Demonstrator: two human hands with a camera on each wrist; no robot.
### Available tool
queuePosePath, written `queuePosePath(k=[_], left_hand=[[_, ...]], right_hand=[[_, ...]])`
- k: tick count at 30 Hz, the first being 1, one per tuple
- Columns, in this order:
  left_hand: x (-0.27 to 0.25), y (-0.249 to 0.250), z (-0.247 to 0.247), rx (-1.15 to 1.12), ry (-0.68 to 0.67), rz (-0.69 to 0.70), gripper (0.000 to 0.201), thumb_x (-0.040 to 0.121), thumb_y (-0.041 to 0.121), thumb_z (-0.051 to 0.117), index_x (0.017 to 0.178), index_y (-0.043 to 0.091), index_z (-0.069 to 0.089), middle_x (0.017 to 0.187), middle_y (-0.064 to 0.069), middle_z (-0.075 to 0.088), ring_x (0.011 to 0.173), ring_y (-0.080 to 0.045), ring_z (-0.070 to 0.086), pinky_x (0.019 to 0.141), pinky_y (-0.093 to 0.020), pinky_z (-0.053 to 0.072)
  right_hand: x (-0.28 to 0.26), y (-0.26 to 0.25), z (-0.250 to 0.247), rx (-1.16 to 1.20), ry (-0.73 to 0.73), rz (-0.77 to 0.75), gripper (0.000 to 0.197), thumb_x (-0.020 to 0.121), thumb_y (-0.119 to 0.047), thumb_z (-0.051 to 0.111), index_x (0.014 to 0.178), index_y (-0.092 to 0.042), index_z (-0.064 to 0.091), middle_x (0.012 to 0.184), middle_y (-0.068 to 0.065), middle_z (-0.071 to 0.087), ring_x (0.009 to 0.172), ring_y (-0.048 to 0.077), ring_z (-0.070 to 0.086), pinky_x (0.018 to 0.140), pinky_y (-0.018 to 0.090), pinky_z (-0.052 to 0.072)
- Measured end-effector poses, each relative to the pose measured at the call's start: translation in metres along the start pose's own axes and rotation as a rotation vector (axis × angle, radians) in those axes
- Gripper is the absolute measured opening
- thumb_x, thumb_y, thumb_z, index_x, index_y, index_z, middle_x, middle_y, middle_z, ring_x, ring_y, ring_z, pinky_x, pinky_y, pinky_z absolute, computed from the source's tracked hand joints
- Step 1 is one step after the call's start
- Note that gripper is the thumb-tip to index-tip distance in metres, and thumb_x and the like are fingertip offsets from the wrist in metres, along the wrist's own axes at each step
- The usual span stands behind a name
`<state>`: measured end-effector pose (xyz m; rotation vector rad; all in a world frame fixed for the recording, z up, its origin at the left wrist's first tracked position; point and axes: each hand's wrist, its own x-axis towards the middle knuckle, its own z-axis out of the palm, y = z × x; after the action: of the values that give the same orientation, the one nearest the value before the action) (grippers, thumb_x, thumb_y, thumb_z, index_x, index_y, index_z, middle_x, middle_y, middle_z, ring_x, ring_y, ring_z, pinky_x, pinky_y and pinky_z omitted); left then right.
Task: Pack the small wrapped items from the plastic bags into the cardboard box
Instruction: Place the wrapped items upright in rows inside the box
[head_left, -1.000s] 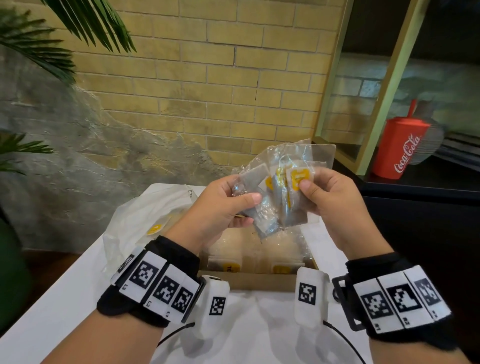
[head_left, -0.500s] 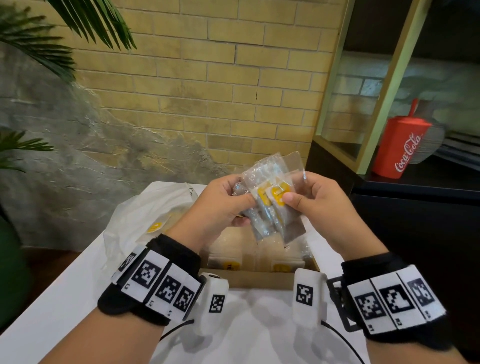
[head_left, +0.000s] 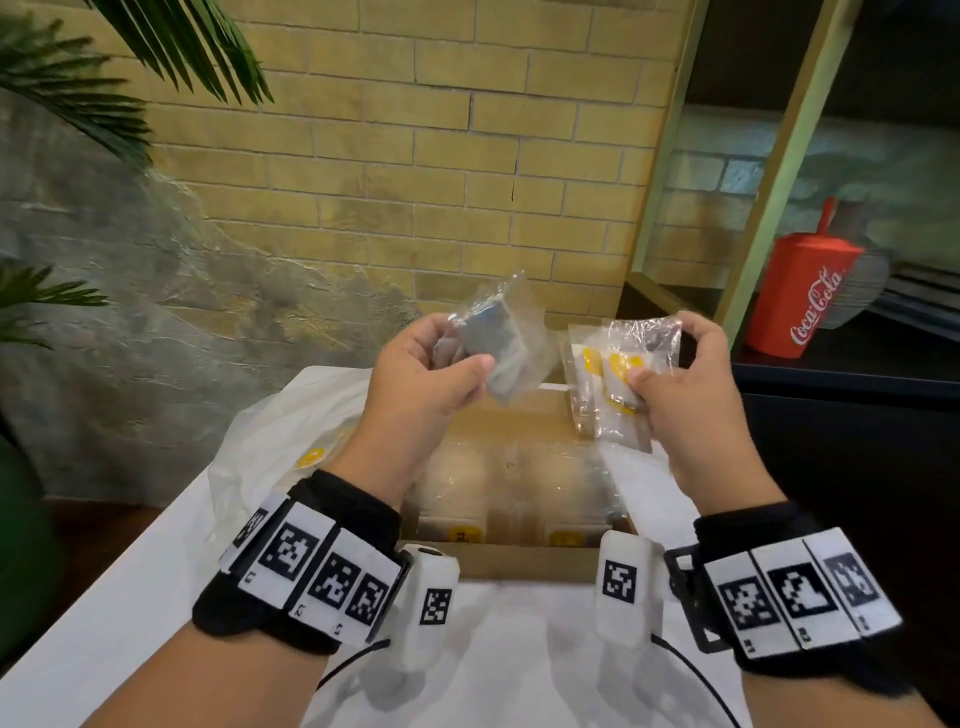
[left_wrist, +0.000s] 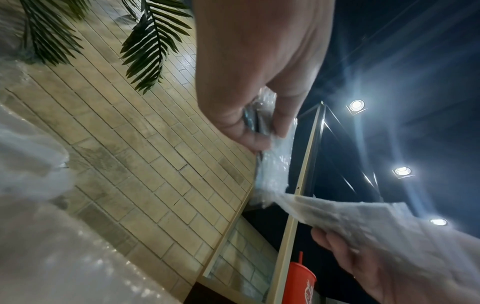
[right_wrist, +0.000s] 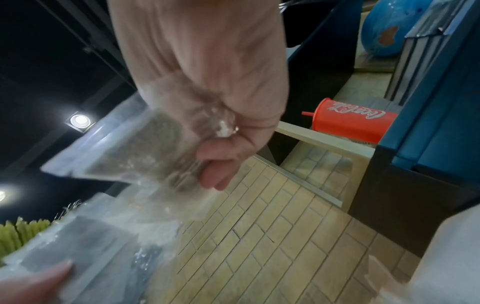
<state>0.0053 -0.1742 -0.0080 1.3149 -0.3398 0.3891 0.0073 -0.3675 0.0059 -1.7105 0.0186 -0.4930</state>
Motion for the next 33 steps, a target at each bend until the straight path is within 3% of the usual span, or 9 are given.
queuePosePath(k=[3,5,8,11,14,19,23,26,33], left_hand=[[-0.003,0.001,0.006,0.059,-0.001,0.150,0.031,0.078,-0.014,0.061,0.080,0.017,0.061,0.067,0.012,0.068,0.065,-0.001,0.062,0.062,-0.016,0.051],[-0.004,-0.001,0.008,0.116,-0.014,0.238,0.033,0.076,-0.014,0.063,0.076,0.019,0.063,0.073,0.012,0.070,0.074,-0.002,0.064,0.069,-0.016,0.051],[-0.007,-0.007,0.012,0.207,-0.091,0.301,0.037,0.075,-0.016,0.064,0.075,0.021,0.064,0.084,0.011,0.070,0.085,0.001,0.066,0.076,-0.012,0.049],[-0.011,-0.009,0.016,0.271,-0.181,0.263,0.033,0.076,-0.015,0.065,0.077,0.018,0.066,0.094,0.007,0.068,0.086,0.005,0.064,0.075,-0.009,0.048],[-0.013,-0.010,0.016,0.315,-0.268,0.220,0.030,0.080,-0.012,0.063,0.083,0.017,0.068,0.101,0.007,0.066,0.093,0.005,0.064,0.079,-0.009,0.048],[-0.011,-0.009,0.011,0.332,-0.322,0.171,0.053,0.075,-0.023,0.041,0.086,0.023,0.063,0.104,0.003,0.067,0.086,-0.003,0.065,0.073,-0.010,0.051],[-0.011,-0.005,0.011,0.291,-0.301,0.183,0.048,0.063,-0.006,0.036,0.094,0.021,0.061,0.099,-0.014,0.068,0.084,-0.025,0.063,0.072,-0.009,0.049],[-0.010,-0.005,0.010,0.243,-0.288,0.170,0.046,0.069,-0.014,0.037,0.096,0.017,0.059,0.099,-0.003,0.065,0.082,-0.011,0.065,0.072,-0.011,0.050],[-0.008,-0.001,0.009,0.088,-0.272,0.068,0.039,0.068,0.000,0.040,0.099,0.011,0.061,0.104,-0.008,0.065,0.097,-0.012,0.062,0.089,-0.027,0.051]], right_hand=[[-0.005,0.001,0.003,-0.171,-0.115,-0.080,0.068,0.089,0.002,0.048,0.139,-0.041,0.032,0.138,-0.013,0.040,0.083,0.018,0.060,0.071,0.035,0.055],[-0.007,0.001,0.007,-0.211,-0.216,-0.045,0.043,0.091,0.003,0.043,0.108,-0.031,0.064,0.108,0.002,0.064,0.073,0.019,0.059,0.058,0.034,0.054],[-0.013,-0.003,0.015,-0.045,-0.316,0.056,0.037,0.090,0.005,0.040,0.074,-0.015,0.068,0.062,0.006,0.051,0.051,0.011,0.043,0.042,0.019,0.041],[-0.016,-0.004,0.019,0.277,-0.320,0.152,0.027,0.095,-0.013,0.042,0.080,-0.008,0.064,0.074,0.011,0.060,0.068,0.021,0.057,0.051,0.023,0.049],[-0.016,0.001,0.018,0.295,-0.380,0.143,0.052,0.096,-0.044,0.036,0.101,-0.001,0.065,0.087,0.014,0.069,0.078,0.026,0.067,0.073,0.038,0.052],[-0.018,0.000,0.018,0.240,-0.418,0.098,0.026,0.095,-0.021,0.045,0.080,-0.007,0.060,0.056,-0.003,0.060,0.052,0.011,0.055,0.048,0.022,0.045],[-0.021,-0.004,0.019,0.245,-0.412,0.108,0.037,0.095,-0.026,0.044,0.102,0.006,0.061,0.087,0.019,0.065,0.085,0.034,0.061,0.087,0.054,0.048],[-0.024,-0.008,0.021,0.254,-0.406,0.091,0.048,0.084,-0.034,0.049,0.103,0.008,0.060,0.100,0.034,0.061,0.092,0.044,0.058,0.090,0.061,0.043],[-0.021,-0.004,0.020,0.146,-0.403,-0.010,0.017,0.092,-0.013,0.050,0.088,-0.006,0.066,0.080,0.014,0.064,0.073,0.023,0.059,0.073,0.035,0.052]])
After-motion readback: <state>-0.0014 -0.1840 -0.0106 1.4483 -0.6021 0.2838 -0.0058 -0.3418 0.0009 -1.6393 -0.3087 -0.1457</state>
